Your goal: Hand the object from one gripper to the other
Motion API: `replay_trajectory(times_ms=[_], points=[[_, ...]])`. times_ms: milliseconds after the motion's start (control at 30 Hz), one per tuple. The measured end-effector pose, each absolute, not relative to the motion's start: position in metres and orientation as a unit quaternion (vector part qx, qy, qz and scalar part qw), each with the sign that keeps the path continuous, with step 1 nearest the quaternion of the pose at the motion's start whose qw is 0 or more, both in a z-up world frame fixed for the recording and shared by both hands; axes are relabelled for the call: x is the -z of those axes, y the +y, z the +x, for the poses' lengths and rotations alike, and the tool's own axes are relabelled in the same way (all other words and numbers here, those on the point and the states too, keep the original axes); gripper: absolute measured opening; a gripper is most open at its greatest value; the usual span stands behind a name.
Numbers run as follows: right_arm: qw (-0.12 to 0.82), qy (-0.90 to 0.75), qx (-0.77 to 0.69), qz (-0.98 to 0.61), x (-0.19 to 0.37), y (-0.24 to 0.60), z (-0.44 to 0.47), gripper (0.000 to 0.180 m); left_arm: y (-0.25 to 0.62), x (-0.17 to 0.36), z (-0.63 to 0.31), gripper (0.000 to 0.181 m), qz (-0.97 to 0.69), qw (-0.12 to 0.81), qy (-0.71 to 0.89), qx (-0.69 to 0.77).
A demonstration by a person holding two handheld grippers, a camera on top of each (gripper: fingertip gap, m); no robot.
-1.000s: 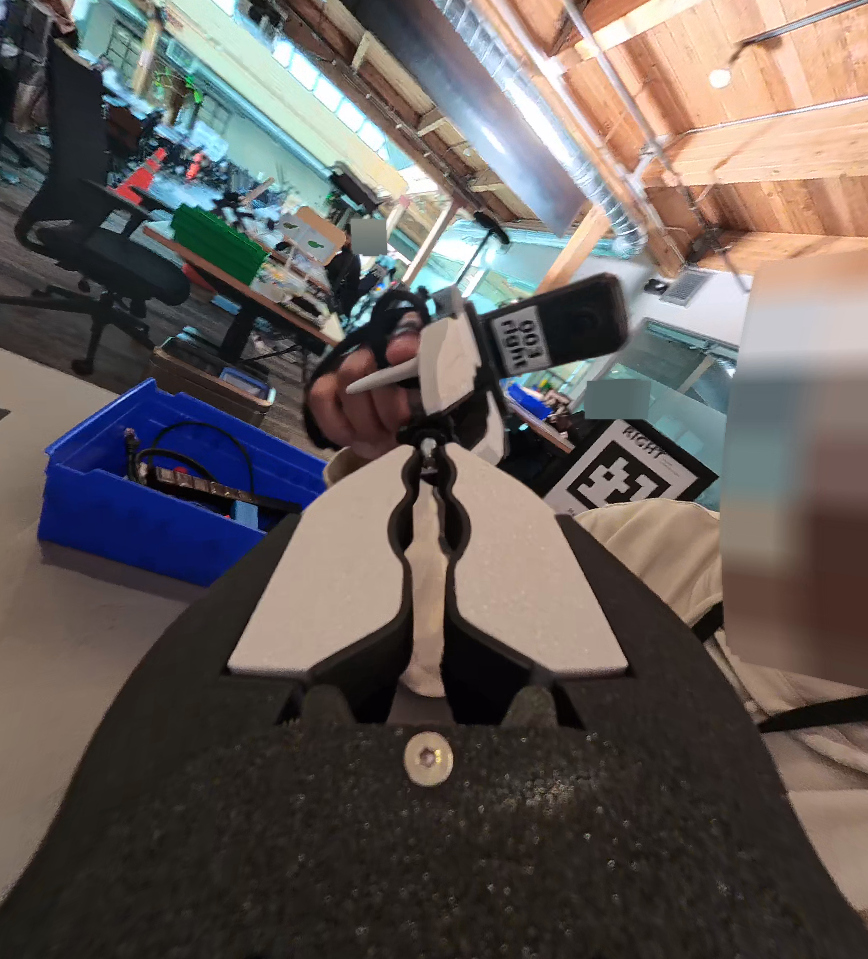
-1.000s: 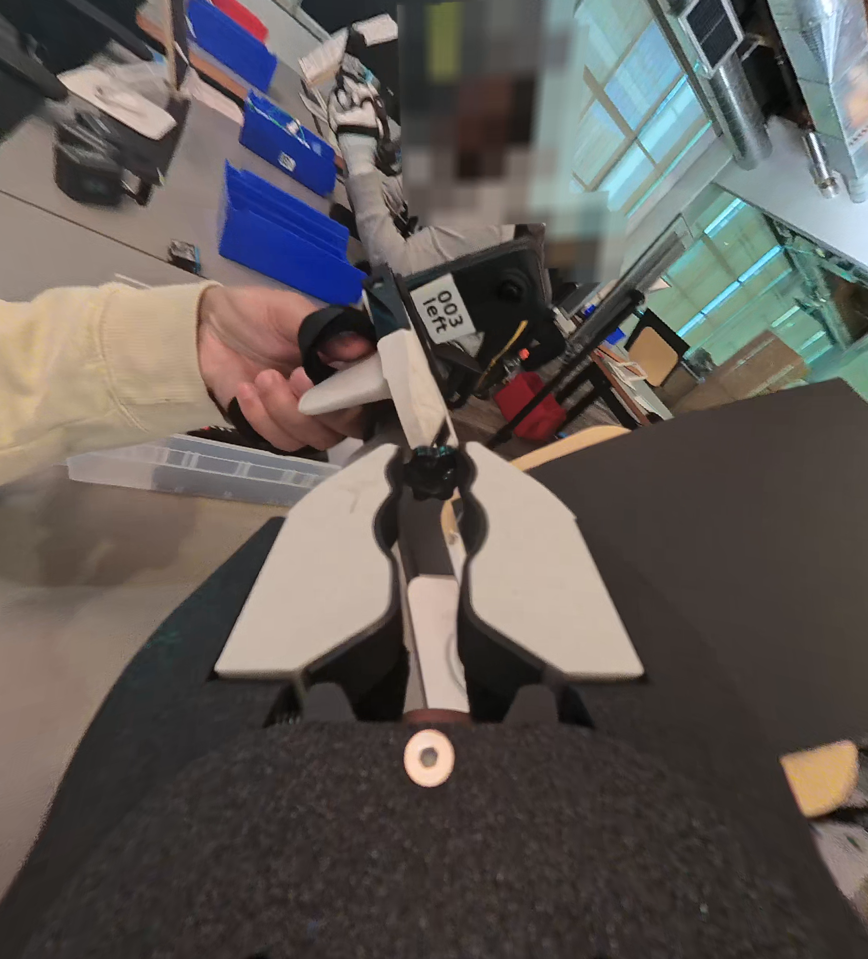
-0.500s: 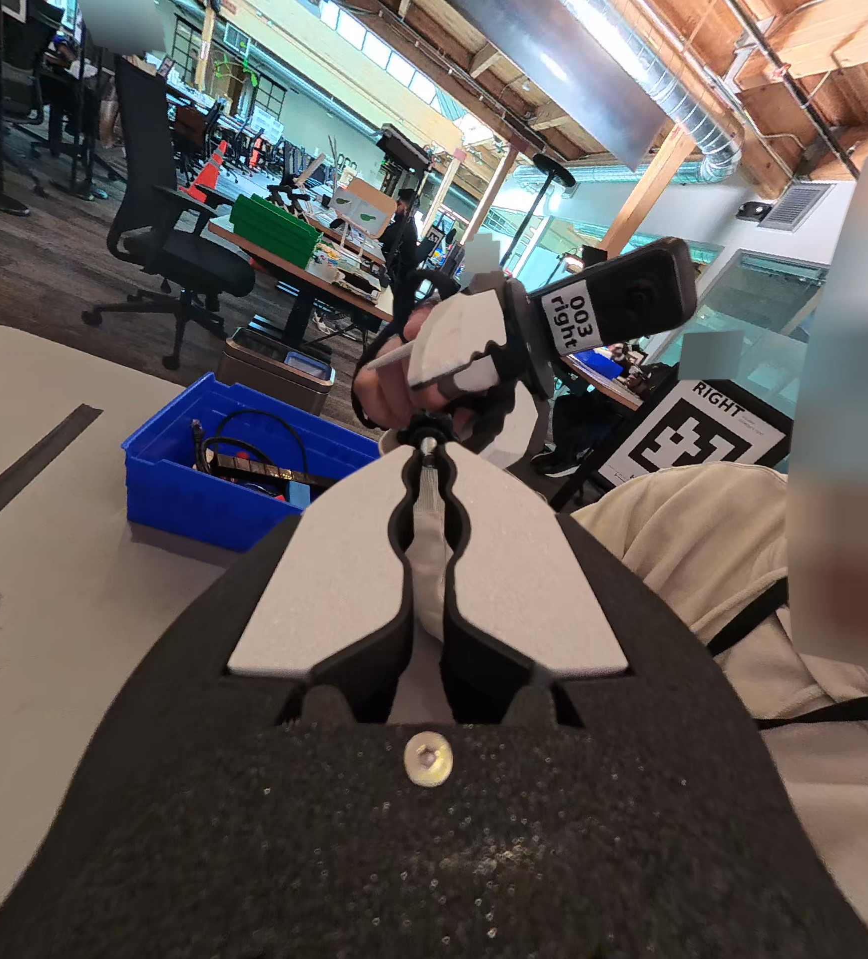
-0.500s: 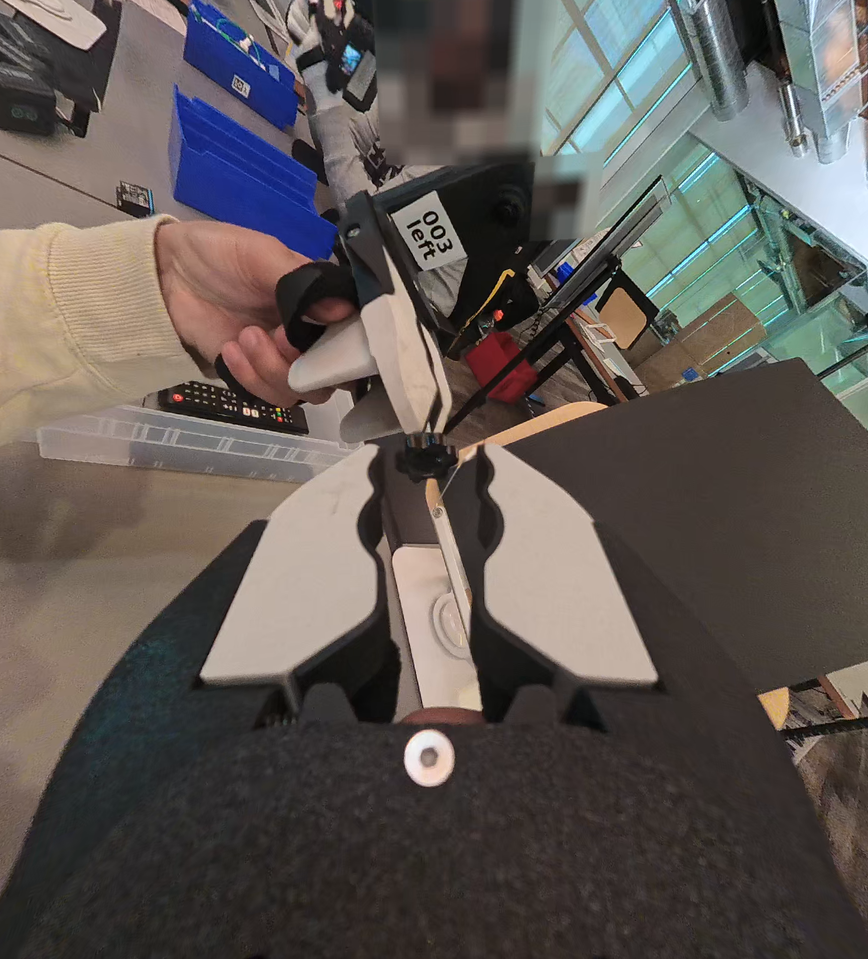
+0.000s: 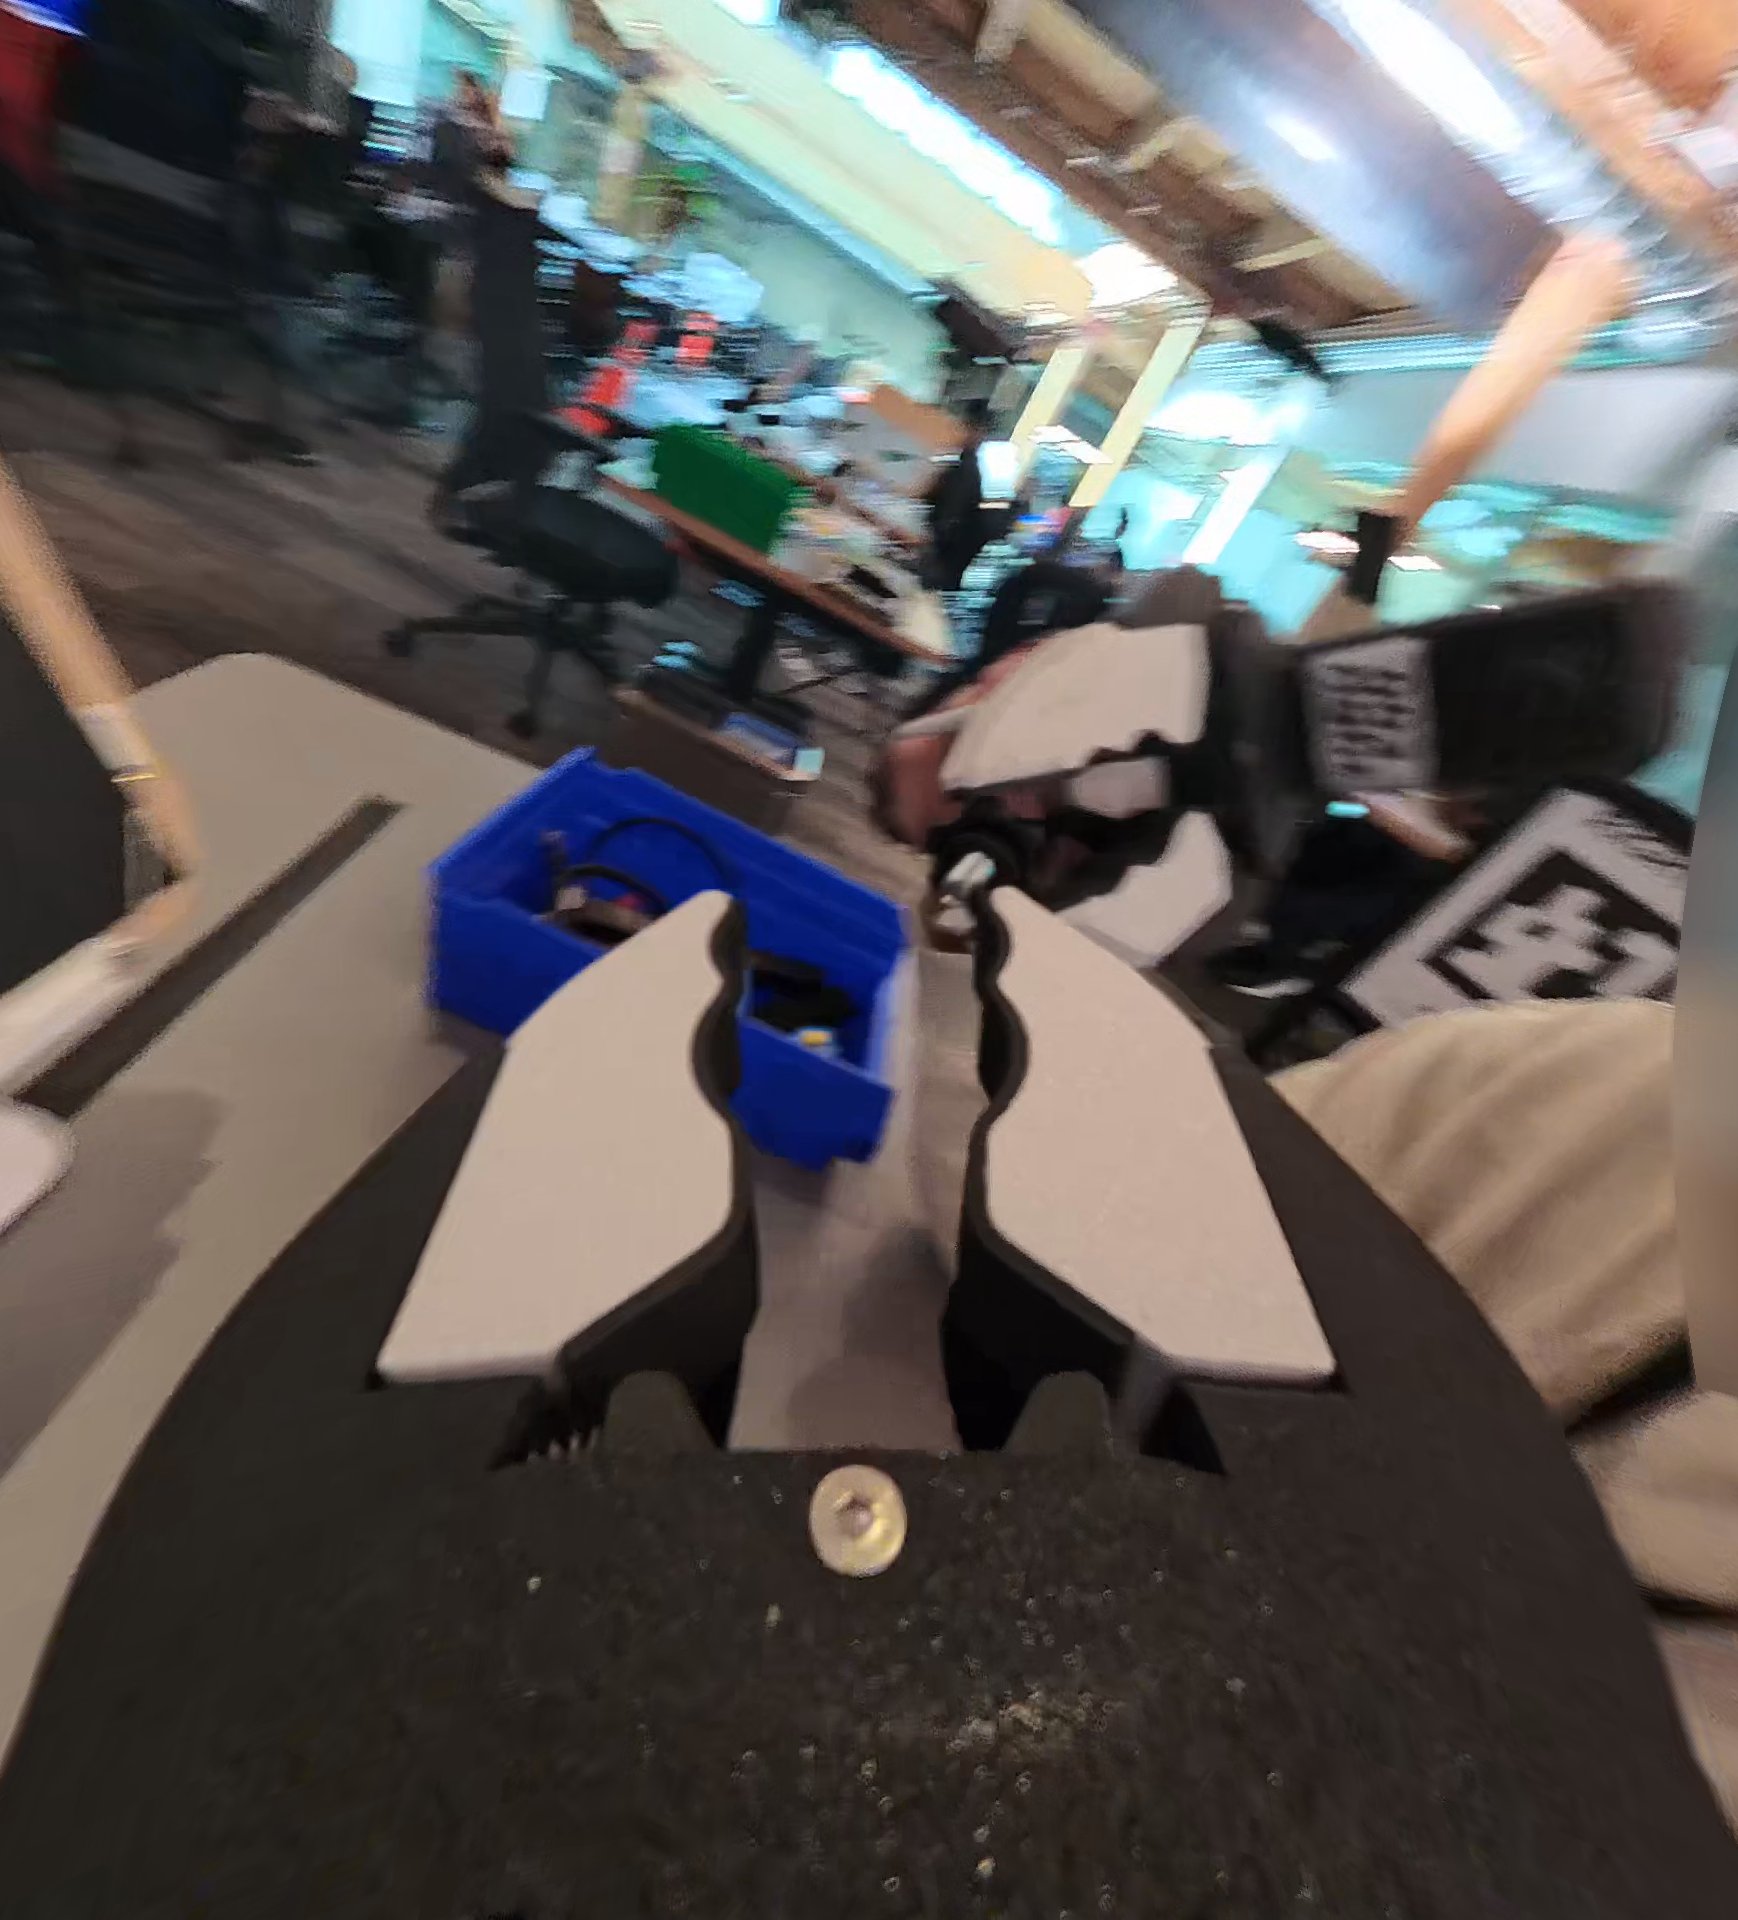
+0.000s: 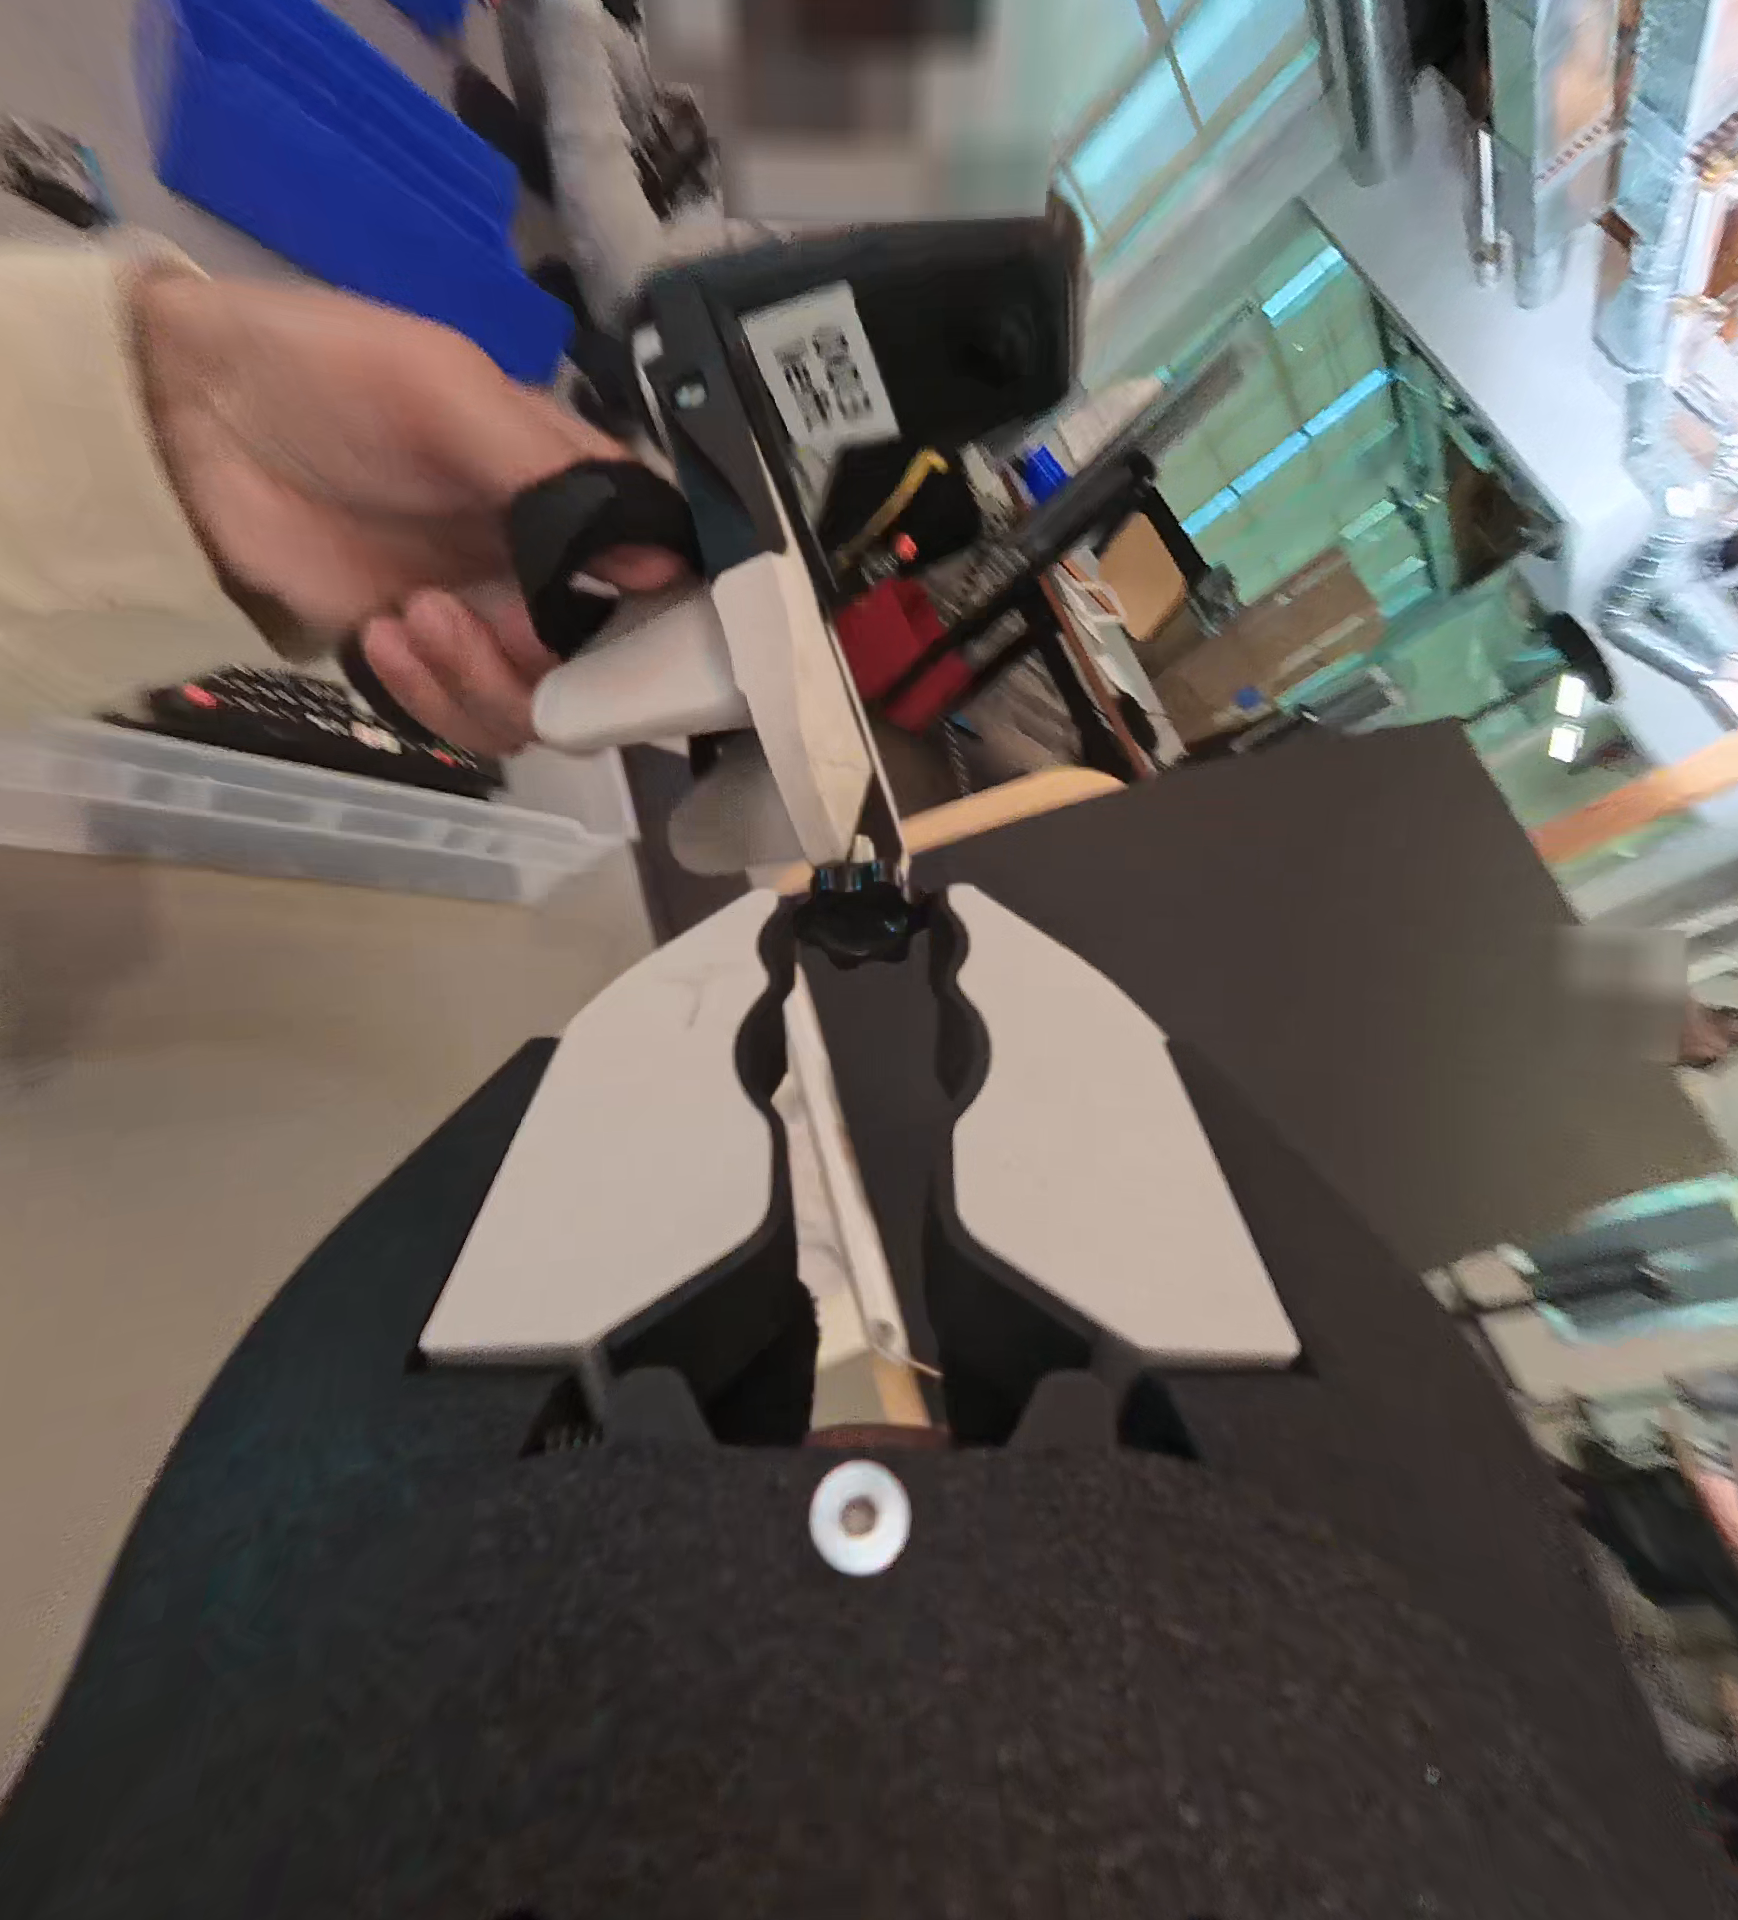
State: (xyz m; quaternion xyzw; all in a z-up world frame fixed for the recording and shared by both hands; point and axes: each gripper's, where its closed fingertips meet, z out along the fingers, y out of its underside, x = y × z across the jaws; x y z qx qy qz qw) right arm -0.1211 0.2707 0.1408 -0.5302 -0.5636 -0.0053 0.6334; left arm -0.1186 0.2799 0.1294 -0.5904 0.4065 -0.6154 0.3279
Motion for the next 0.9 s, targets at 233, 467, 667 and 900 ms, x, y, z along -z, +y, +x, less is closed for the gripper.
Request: replay_trajectory(times_ms=[233, 467, 667, 900], points=[[0.586, -0.555, 0.204, -0.554, -0.128, 0.285, -0.117, 0.024, 0.294, -0.121, -0.126, 0.058, -0.676, 0.417, 0.396, 0.461], [0.582, -0.560, 0.233, -0.541, -0.126, 0.286, -0.133, 0.024, 0.282, -0.116, -0.117, 0.030, -0.683, 0.392, 0.414, 0.455], [0.585, -0.554, 0.233, -0.544, -0.125, 0.290, -0.133, 0.025, 0.283, -0.114, -0.117, 0.027, -0.677, 0.372, 0.415, 0.480], [0.621, -0.575, 0.146, -0.512, -0.128, 0.274, -0.141, 0.045, 0.281, -0.133, -0.128, 0.027, -0.619, 0.340, 0.394, 0.588]])
